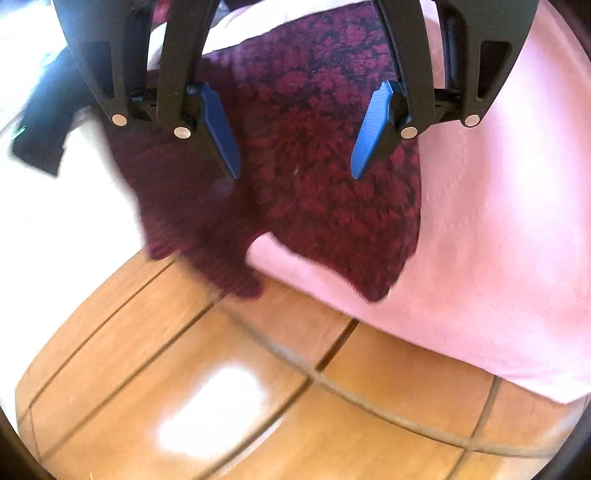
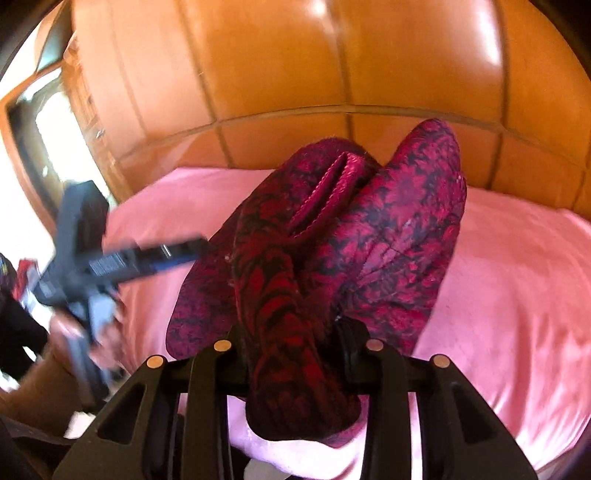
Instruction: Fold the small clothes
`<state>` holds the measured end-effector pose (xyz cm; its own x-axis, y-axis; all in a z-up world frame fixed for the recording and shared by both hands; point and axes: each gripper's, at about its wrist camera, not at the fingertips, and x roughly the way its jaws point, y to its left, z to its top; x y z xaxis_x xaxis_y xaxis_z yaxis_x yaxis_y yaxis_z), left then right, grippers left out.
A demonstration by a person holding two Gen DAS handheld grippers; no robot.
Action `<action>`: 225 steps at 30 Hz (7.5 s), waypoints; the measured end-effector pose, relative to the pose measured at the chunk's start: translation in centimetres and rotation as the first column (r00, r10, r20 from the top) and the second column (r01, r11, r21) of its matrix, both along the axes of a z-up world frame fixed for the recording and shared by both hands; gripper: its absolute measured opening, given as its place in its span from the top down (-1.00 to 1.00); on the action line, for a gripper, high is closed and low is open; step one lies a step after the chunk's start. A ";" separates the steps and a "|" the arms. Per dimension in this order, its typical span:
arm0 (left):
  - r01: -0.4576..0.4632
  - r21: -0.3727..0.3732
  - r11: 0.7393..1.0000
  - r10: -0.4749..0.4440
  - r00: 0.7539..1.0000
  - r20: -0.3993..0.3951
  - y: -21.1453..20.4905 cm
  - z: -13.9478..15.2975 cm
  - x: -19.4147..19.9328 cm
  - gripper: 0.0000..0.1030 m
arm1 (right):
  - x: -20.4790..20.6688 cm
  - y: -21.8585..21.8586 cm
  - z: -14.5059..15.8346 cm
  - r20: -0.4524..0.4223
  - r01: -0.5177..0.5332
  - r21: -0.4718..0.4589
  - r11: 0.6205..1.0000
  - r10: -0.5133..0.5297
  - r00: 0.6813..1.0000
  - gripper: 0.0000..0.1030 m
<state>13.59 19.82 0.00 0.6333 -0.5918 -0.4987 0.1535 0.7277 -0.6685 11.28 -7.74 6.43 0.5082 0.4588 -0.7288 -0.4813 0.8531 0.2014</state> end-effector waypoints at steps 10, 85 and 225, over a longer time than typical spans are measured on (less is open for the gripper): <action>0.124 -0.147 0.981 -0.112 0.990 0.084 -0.2 4.2 1.0 -0.21 | -1.2 5.1 -1.7 0.068 -0.135 -0.060 0.989 0.139 0.988 0.40; -0.110 0.531 0.840 0.175 0.982 -0.074 -0.2 -1.4 1.9 -0.25 | 12.0 8.1 -6.3 -0.076 -0.043 0.025 0.999 0.045 0.996 0.18; -0.019 0.585 0.811 -0.088 0.984 0.153 -24.8 2.2 -4.0 -0.92 | -2.9 -13.8 -6.2 0.194 0.779 -0.104 0.618 -0.756 0.625 -0.95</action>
<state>9.60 -4.97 2.22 0.7221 -0.2470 -0.6462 0.2547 0.9634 -0.0836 8.41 -21.54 0.26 0.7052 -0.2584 -0.6603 0.3557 0.9345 0.0143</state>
